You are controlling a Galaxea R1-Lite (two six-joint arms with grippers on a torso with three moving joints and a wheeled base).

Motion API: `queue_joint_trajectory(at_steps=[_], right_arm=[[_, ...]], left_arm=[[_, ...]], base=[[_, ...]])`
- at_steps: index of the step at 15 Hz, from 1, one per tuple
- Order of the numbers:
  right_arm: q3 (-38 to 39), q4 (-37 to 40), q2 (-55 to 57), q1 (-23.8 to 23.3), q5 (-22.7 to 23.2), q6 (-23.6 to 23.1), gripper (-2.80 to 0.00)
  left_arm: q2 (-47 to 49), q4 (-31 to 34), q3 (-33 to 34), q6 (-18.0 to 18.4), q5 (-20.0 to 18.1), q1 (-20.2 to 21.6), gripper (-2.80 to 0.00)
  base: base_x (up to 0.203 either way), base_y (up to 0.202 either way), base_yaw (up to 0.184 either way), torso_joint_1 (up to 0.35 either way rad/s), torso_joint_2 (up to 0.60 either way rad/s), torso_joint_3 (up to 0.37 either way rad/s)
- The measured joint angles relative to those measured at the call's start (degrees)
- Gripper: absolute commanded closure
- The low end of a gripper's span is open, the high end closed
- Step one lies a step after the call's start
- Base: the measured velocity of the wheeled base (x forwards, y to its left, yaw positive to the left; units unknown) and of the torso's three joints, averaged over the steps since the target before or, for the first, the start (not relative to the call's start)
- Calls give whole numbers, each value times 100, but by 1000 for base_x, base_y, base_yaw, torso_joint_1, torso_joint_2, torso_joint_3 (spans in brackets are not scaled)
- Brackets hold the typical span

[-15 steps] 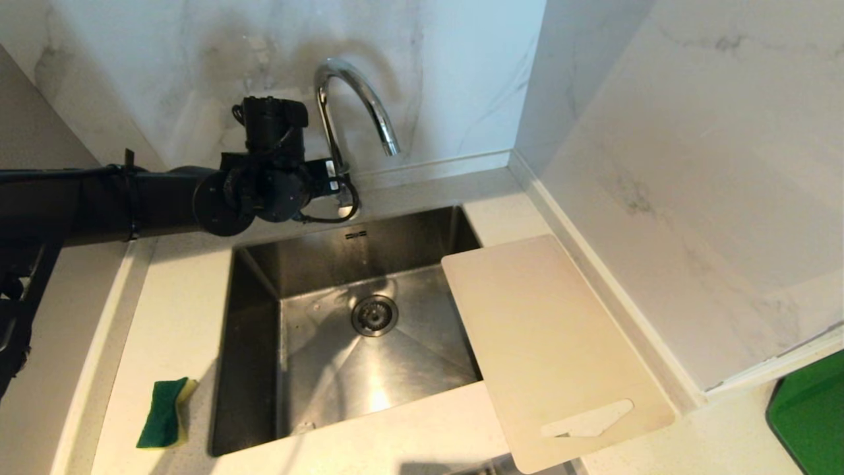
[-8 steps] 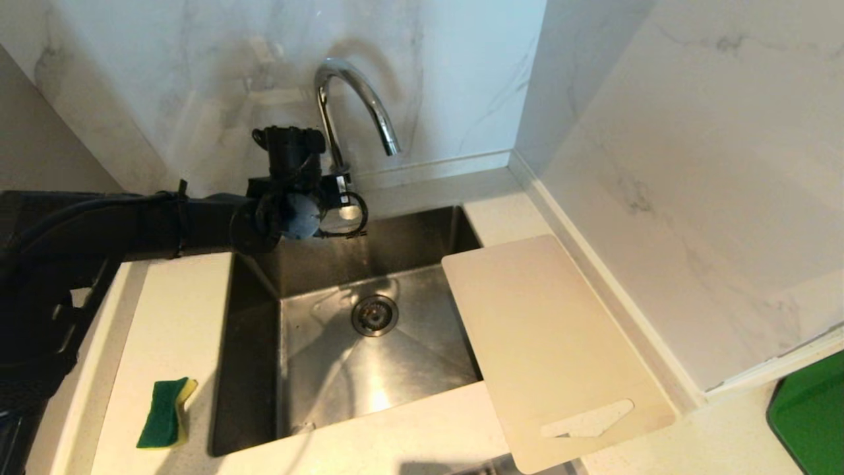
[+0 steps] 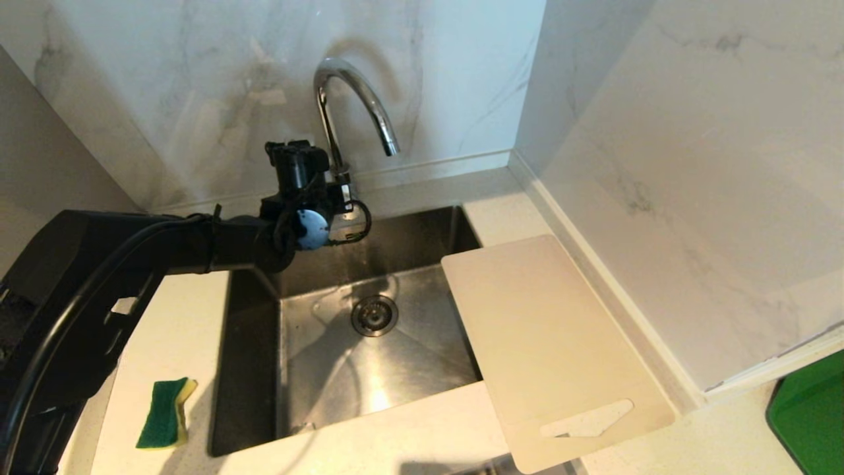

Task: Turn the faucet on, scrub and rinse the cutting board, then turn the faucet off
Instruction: Turn on the tap

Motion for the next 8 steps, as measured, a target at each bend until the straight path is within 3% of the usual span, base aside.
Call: queue_joint_trajectory(at_steps=[8], right_arm=[[0, 0, 0, 2, -2, 0, 0]], left_arm=[[197, -17, -6, 7, -86, 11, 0]], base=[[0, 0, 0, 0, 0, 0]])
